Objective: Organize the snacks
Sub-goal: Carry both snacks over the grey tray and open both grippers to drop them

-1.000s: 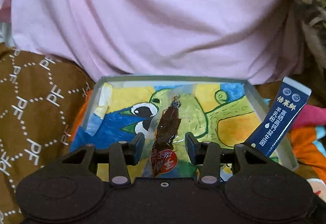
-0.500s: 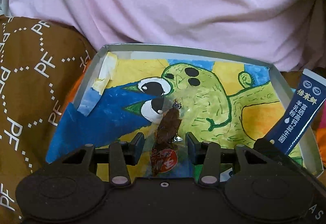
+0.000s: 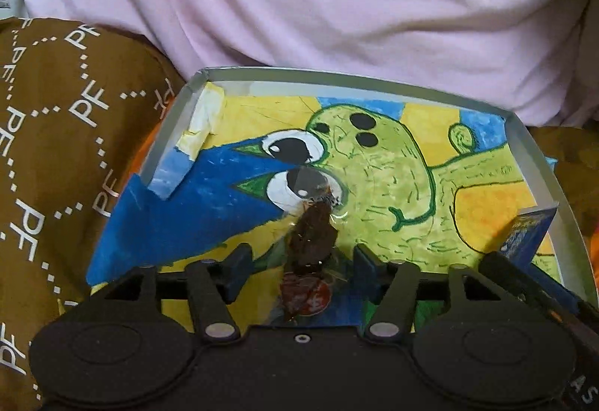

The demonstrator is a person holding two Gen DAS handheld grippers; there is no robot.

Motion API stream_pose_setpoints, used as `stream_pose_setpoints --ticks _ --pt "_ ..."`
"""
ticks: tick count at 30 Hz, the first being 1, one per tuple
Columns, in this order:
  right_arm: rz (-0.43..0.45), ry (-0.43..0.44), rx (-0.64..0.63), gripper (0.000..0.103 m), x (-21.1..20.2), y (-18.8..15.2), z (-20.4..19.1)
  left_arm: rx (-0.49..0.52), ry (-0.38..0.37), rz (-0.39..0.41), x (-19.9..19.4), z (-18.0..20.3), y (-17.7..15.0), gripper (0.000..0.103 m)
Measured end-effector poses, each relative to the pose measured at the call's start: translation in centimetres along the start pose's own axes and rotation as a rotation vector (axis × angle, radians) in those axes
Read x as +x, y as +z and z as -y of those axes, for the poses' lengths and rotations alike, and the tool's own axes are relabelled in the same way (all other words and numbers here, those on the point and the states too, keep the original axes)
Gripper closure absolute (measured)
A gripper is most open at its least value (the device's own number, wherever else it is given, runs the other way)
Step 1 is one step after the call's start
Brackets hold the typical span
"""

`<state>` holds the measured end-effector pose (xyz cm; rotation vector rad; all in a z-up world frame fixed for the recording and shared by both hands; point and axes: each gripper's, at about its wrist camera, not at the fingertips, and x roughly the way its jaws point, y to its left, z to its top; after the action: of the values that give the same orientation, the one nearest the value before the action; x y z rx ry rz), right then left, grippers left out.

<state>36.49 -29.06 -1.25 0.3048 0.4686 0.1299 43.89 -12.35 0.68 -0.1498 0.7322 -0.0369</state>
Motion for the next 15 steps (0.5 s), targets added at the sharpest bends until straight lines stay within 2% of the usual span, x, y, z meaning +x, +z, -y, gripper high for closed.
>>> stream_pose_setpoints --ticks 1,7,15 --pt "0.004 -0.007 -0.006 0.037 -0.2 0.1 0.0 -0.005 -0.001 0.003 -0.1 -0.1 0.1 0.035" --pt "0.047 -0.015 -0.008 0.016 -1.5 0.2 0.1 -0.031 0.000 0.049 -1.8 -0.9 0.3 0.021" --pt "0.174 -0.030 -0.064 0.000 -4.9 -0.5 -0.7 -0.045 0.008 0.136 -6.0 -2.2 -0.4 0.003"
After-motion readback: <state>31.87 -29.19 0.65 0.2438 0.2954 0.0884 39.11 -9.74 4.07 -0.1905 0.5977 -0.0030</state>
